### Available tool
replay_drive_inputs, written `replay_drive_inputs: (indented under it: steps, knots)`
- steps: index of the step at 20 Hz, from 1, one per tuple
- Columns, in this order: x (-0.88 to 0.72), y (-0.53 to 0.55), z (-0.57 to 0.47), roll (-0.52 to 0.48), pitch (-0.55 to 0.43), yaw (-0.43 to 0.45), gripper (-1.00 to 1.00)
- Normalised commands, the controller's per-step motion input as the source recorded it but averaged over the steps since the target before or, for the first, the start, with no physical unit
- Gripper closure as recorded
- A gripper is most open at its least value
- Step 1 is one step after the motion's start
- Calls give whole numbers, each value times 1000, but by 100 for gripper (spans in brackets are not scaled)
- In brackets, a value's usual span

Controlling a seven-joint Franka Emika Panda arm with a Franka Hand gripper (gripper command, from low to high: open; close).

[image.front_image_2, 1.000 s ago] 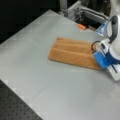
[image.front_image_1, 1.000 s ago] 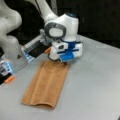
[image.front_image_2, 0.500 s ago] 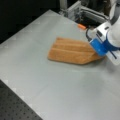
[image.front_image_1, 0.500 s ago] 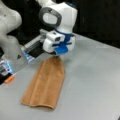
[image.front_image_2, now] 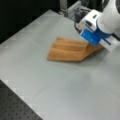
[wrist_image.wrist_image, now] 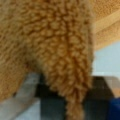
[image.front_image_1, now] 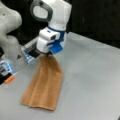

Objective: Folding a towel twice

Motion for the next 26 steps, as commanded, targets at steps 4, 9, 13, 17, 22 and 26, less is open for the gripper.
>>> replay_drive_inputs:
  steps: [4, 9, 13, 17, 22, 26]
  knots:
    - [358, -292, -78, 86, 24, 518, 100]
    - [337, -412, -22, 79, 50, 276, 100]
    - [244, -347, 113, 58, 100, 93, 100]
    - [329, -249, 128, 47, 134, 41, 100]
    - [396, -140, 132, 1, 138, 92, 100]
    - [485, -212, 190, -30, 158, 215, 100]
